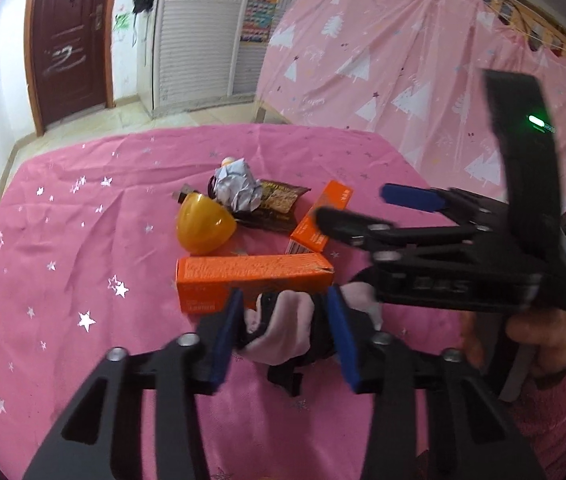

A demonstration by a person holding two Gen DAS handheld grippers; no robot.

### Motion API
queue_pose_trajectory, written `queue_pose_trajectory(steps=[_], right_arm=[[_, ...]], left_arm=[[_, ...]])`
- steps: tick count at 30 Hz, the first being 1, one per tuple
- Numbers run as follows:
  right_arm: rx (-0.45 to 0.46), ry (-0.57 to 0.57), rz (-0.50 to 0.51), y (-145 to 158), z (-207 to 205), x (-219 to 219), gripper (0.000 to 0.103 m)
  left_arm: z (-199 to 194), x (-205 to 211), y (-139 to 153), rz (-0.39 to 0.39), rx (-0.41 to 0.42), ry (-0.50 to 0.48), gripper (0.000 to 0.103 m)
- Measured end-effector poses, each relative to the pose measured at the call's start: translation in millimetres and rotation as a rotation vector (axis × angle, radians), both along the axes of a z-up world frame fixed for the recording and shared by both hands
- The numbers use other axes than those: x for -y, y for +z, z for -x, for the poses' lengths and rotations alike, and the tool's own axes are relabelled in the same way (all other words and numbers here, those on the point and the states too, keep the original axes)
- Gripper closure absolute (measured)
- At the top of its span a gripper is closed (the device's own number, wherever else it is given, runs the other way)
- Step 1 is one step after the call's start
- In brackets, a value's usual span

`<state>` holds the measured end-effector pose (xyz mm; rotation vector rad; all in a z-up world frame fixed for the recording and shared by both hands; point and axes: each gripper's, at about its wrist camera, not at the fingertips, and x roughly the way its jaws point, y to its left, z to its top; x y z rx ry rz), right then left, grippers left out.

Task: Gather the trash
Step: 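Move both tools back and close the left tool on the pink-black sock, then grasp the small orange box with the right tool while the left tool holds the sock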

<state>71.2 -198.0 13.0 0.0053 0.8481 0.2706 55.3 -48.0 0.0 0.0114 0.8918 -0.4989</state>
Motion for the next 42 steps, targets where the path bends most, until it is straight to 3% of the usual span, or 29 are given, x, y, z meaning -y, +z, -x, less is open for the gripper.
queue_pose_trajectory(steps=[2, 13, 15, 17, 20, 24, 28, 30, 38, 39, 41, 42], right_arm=[[-0.015, 0.014, 0.013, -2.4, -4.6, -10.5, 0.014], [-0.070, -0.042, 0.091, -15.7, -17.3, -21.3, 0.014], [-0.076, -0.056, 0.095, -17.2, -16.3, -16.3, 0.017], [-0.086, -0.073, 0.106, -18.7, -15.2, -11.0, 0.026], [-0.095, -0.086, 0.130, -21.5, -13.6, -8.6, 0.032], [-0.086, -0.083, 0.140, -22.5, -9.9, -2.1, 0.047], [-0.074, -0.090, 0.167, -20.9, -7.2, 2.6, 0.070], [-0.068, -0.096, 0.176, -20.8, -5.2, 6.5, 0.075], [-0.025, -0.130, 0.115, -16.4, 11.8, 31.9, 0.078], [-0.020, -0.132, 0.112, -15.9, 12.8, 32.9, 0.078], [-0.013, -0.132, 0.108, -15.5, 14.9, 35.5, 0.078], [-0.009, -0.133, 0.107, -15.6, 16.1, 37.2, 0.078]], left_arm=[[5.8, 0.9, 2.5, -0.012, 0.023, -0.011, 0.086], [21.3, -7.9, 0.3, 0.025, 0.010, -0.086, 0.086], [20.0, -7.9, 0.2, 0.028, 0.011, -0.106, 0.079], [20.9, -7.3, 0.1, 0.022, 0.016, -0.134, 0.060], [22.4, -2.4, 0.9, 0.006, 0.026, -0.198, 0.040], [25.1, 9.3, 1.6, -0.027, 0.046, -0.251, 0.039], [22.5, 21.7, 1.6, -0.033, 0.026, -0.283, 0.039], [20.2, 28.4, 2.3, -0.027, 0.013, -0.288, 0.039], [19.6, 53.1, 0.9, 0.019, -0.005, -0.326, 0.044], [19.6, 56.5, 1.0, 0.016, 0.002, -0.326, 0.048], [20.5, 63.0, -0.1, -0.017, 0.012, -0.322, 0.072], [21.2, 64.6, 0.0, -0.027, 0.015, -0.320, 0.073]])
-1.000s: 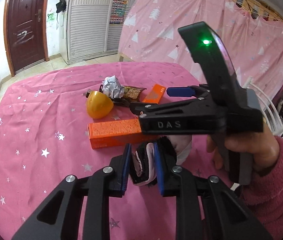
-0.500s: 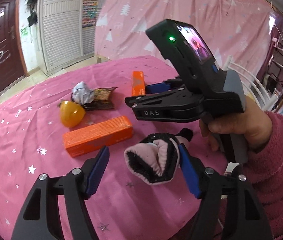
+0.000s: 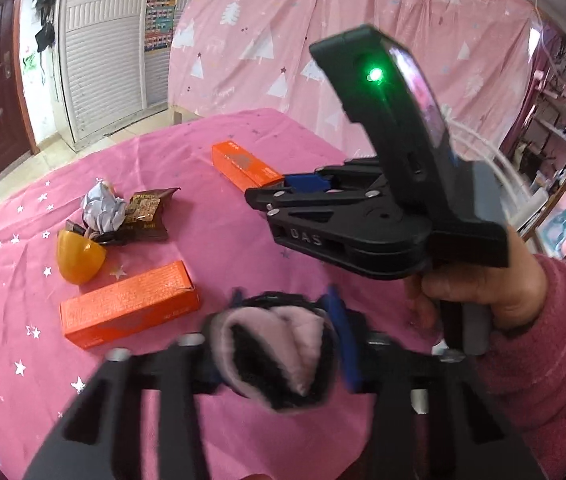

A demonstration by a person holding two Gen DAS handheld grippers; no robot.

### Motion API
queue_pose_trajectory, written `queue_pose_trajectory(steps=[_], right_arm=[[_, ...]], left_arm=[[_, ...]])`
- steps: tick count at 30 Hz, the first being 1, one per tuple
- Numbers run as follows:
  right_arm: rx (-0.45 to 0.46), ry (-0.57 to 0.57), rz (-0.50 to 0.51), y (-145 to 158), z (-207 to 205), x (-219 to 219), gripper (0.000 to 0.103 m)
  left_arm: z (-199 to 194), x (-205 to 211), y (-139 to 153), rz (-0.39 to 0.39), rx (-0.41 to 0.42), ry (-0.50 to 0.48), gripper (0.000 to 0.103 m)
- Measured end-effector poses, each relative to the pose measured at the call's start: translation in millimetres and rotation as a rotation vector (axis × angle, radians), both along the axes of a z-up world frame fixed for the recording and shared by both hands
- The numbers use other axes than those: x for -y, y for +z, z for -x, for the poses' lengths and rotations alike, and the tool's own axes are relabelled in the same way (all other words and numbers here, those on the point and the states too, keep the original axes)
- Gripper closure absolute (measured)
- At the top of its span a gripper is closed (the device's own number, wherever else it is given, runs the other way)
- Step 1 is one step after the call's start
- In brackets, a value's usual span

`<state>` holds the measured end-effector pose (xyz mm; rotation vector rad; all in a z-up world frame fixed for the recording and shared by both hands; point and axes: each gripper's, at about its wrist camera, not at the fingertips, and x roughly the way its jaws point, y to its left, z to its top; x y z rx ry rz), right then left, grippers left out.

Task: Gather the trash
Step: 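Grasp the small orange box with the right tool while the left tool holds the sock, then carry the sock and orange box to the yellow bucket and open both tools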

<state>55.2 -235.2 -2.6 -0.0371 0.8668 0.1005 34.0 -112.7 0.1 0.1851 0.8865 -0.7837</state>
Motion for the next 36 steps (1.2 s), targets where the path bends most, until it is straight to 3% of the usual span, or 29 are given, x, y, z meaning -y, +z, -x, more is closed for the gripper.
queue_pose_trajectory(steps=[12, 22, 36], right_arm=[[0.077, -0.064, -0.081, 10.3, 13.0, 36.4, 0.080], [0.157, -0.159, -0.178, 24.0, 34.0, 95.6, 0.081], [0.202, -0.367, -0.194, 18.2, 74.5, 194.9, 0.081]], left_arm=[[3.6, 6.9, 20.4, -0.039, 0.052, 0.031, 0.075], [-4.7, 31.2, 42.3, -0.056, 0.093, 0.066, 0.075], [-15.1, 121.3, 66.9, -0.030, 0.102, 0.019, 0.075]])
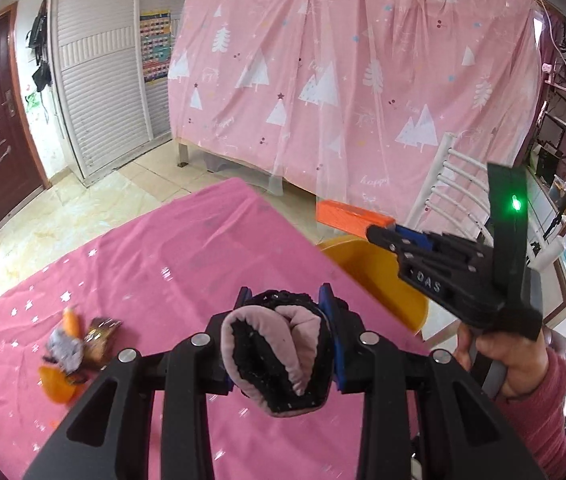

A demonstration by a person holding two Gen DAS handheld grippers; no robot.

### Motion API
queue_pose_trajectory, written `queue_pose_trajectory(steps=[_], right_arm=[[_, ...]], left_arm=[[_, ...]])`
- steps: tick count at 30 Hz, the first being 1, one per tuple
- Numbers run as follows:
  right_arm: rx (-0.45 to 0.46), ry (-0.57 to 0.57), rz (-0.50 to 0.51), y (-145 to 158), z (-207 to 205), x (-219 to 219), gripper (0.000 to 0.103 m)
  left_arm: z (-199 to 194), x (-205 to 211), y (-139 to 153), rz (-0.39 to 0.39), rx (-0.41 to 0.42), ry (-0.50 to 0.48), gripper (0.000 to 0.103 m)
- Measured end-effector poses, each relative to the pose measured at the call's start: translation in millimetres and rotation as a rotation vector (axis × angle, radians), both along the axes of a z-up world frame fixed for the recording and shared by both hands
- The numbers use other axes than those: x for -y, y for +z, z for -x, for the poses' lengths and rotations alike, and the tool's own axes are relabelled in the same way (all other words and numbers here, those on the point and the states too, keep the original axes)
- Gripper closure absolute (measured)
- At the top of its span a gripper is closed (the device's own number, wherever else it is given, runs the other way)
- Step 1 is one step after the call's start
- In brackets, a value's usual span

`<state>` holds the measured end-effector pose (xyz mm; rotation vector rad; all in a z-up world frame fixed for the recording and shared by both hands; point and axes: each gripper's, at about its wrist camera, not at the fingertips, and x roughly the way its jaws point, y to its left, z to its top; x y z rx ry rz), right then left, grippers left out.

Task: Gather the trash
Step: 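Carry the sock and orange box to the yellow bucket and open both tools, then move both tools back over the remaining table items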

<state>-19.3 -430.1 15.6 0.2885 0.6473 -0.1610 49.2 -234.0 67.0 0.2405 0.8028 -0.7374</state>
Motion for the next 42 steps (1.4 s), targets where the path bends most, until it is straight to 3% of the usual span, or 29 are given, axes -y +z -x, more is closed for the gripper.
queue_pose_trajectory(steps=[7, 19, 21, 22, 23, 25, 35, 38, 42], right_arm=[[-0.046, -0.074, -0.011, -24.0, 11.0, 38.4, 0.081], [-0.141, -0.119, -0.099, -65.1, 4.3, 73.1, 0.080], [-0.146, -0.122, -0.111, -68.0, 3.8, 75.1, 0.069], [-0.146, -0.124, -0.110, -68.4, 3.9, 75.7, 0.056], [-0.144, -0.125, -0.107, -67.7, 3.3, 75.9, 0.051], [-0.138, -0.130, -0.105, -65.9, 4.8, 77.2, 0.050], [-0.098, -0.114, -0.083, -50.4, 8.9, 63.5, 0.050], [-0.077, -0.088, -0.050, -39.8, 8.6, 49.8, 0.042], [-0.059, -0.062, -0.022, -27.5, 8.1, 33.6, 0.042]], left_arm=[[-12.8, 59.1, -4.2, 0.014, -0.045, -0.009, 0.075], [-42.7, 139.6, -43.4, -0.013, -0.137, 0.017, 0.073], [-45.3, 147.6, -47.0, -0.007, -0.143, 0.015, 0.068], [-46.6, 149.2, -47.7, -0.001, -0.146, 0.020, 0.059], [-47.0, 150.3, -47.9, 0.006, -0.148, 0.023, 0.051], [-46.4, 152.2, -46.9, 0.008, -0.145, 0.028, 0.044], [-42.4, 125.8, -24.9, 0.033, -0.100, 0.054, 0.040], [-44.1, 113.6, -19.2, 0.041, -0.094, 0.061, 0.040], [-46.6, 93.3, -10.7, 0.047, -0.075, 0.076, 0.040]])
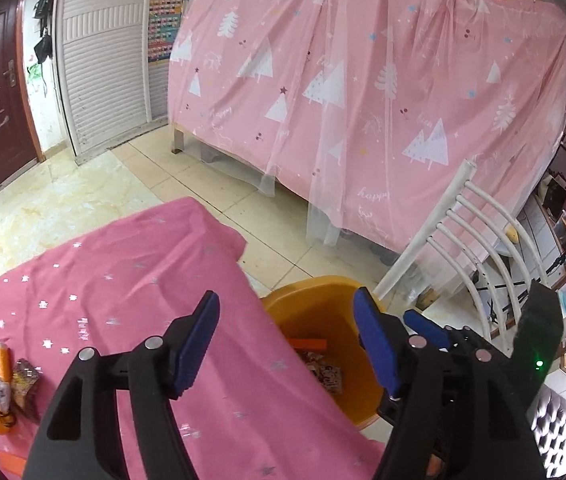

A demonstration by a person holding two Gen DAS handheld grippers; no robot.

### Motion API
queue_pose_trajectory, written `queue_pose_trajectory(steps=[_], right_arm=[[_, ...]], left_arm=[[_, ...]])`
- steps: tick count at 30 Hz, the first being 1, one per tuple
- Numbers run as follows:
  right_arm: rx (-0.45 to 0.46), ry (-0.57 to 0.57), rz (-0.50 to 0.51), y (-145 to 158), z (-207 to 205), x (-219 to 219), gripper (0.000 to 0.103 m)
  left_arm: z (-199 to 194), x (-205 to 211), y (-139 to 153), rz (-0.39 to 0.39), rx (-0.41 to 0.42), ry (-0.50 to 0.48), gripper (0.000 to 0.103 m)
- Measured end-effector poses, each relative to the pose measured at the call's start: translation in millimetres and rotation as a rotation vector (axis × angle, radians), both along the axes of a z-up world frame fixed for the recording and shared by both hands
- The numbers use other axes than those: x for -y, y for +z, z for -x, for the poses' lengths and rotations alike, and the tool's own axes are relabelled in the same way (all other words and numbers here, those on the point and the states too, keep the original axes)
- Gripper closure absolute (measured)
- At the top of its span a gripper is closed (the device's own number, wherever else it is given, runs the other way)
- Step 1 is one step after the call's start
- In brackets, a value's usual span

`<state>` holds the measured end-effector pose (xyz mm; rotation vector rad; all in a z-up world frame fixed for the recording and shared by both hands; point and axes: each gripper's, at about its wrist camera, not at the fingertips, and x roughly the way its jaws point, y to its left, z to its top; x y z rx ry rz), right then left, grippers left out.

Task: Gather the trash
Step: 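Move both tools back over the remaining table items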

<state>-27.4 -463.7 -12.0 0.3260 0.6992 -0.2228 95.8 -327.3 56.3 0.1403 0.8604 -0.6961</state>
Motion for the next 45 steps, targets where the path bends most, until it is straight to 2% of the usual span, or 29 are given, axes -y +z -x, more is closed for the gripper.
queue_pose_trajectory(steps=[3, 5, 7, 13, 16, 22, 29, 35, 39, 41, 45], right_arm=[[0.028, 0.034, 0.008, 10.6, 1.6, -16.7, 0.042], [0.052, 0.069, 0.017, 17.5, 1.9, -31.6, 0.034], [0.064, 0.100, 0.018, 22.6, 1.1, -43.1, 0.030], [0.071, 0.202, 0.036, 32.7, -13.4, -87.2, 0.030], [0.063, 0.243, 0.049, 33.7, -19.2, -109.4, 0.030], [0.032, 0.320, 0.075, 30.0, -33.8, -143.9, 0.030], [0.011, 0.382, 0.102, 31.6, -51.3, -181.5, 0.030], [0.008, 0.458, 0.090, 36.8, -59.0, -213.7, 0.030], [-0.003, 0.543, 0.059, 34.7, -60.1, -236.3, 0.030], [-0.012, 0.583, 0.064, 32.0, -60.0, -251.1, 0.022], [-0.025, 0.649, 0.078, 27.7, -57.7, -273.1, 0.021]], left_arm=[[-2.0, -21.3, 7.2, -0.011, 0.014, 0.013, 0.039], [-2.9, -38.9, 13.4, -0.021, 0.038, 0.028, 0.038], [-4.4, -54.8, 19.0, -0.019, 0.051, 0.043, 0.034], [-12.8, -114.4, 39.1, -0.035, 0.103, 0.107, 0.031], [-15.8, -149.8, 41.9, -0.070, 0.136, 0.151, 0.029], [-29.2, -210.4, 27.4, -0.132, 0.120, 0.225, 0.029], [-38.3, -253.7, 15.3, -0.116, 0.095, 0.273, 0.029], [-41.0, -275.0, 3.4, -0.109, 0.073, 0.284, 0.029], [-46.5, -281.0, -13.2, -0.118, 0.017, 0.284, 0.029], [-46.2, -285.2, -21.7, -0.128, -0.003, 0.276, 0.029], [-51.3, -287.1, -42.6, -0.145, -0.052, 0.266, 0.029]])
